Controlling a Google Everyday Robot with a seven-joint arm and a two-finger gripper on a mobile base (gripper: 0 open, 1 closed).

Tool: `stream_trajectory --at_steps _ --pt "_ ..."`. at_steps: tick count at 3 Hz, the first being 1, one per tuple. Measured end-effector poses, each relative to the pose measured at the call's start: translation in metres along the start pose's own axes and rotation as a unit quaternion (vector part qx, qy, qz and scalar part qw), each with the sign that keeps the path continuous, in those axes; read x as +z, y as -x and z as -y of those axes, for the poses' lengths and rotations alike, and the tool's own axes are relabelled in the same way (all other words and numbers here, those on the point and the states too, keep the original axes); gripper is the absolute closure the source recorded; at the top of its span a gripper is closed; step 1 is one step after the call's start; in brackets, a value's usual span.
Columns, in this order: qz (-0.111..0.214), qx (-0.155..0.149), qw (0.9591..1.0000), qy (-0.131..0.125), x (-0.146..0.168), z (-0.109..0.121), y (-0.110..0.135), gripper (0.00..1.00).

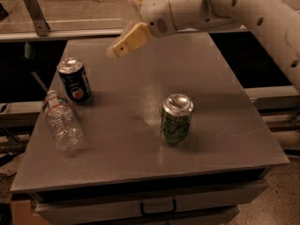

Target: Move pepsi can near water bottle

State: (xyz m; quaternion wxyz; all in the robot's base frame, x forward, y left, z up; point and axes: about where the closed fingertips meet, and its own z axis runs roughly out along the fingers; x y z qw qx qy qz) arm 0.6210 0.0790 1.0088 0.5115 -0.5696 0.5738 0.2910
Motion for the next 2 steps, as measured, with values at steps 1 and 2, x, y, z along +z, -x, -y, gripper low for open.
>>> stream_trajectory --at_steps 1,2 --pt "0.023 -0.043 0.9921 -0.115 -0.081 0.032 0.028 0.0" --pt "0.02 -0.049 0.9879 -0.146 -0.107 0.041 0.023 0.0"
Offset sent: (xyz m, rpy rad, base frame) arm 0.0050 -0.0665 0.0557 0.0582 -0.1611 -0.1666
